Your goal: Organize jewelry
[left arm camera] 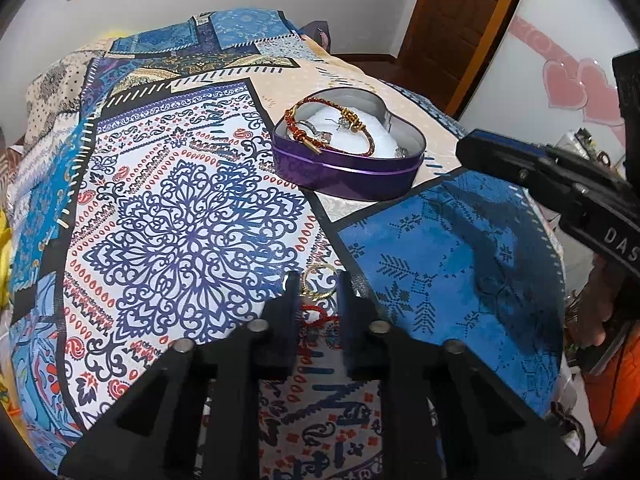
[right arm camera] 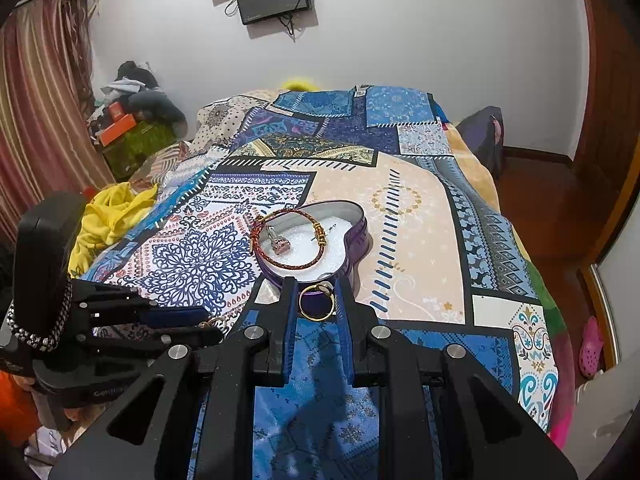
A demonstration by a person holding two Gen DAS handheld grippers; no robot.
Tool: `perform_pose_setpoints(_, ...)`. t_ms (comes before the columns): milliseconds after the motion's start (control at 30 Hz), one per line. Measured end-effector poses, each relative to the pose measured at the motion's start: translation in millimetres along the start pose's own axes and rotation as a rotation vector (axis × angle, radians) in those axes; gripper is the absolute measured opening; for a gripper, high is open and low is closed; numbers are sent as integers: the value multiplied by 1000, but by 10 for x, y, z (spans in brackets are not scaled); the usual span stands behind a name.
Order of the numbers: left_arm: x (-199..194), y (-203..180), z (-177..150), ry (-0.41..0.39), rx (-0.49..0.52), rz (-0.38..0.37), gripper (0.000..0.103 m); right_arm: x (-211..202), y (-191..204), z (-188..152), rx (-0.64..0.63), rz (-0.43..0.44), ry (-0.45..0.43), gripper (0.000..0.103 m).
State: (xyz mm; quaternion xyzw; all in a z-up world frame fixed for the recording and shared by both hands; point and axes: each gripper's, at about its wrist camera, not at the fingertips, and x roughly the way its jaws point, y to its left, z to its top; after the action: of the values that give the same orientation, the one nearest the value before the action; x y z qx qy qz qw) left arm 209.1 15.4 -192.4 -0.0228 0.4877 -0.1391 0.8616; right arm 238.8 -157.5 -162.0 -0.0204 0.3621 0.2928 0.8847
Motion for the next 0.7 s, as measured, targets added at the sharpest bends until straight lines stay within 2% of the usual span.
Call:
perform_pose_setpoints(33, 2, 10, 3, 1, -2, -2, 5, 3, 1, -3, 0, -1, 2, 17)
perform_pose_setpoints(400, -119, -33, 3, -26, 11, -24, 5, -4, -18, 28, -1, -9, -7, 17)
perform_pose_setpoints(700, -274, -172, 110, -93, 49, -13, 5, -3, -3, 111, -10, -5, -20, 17)
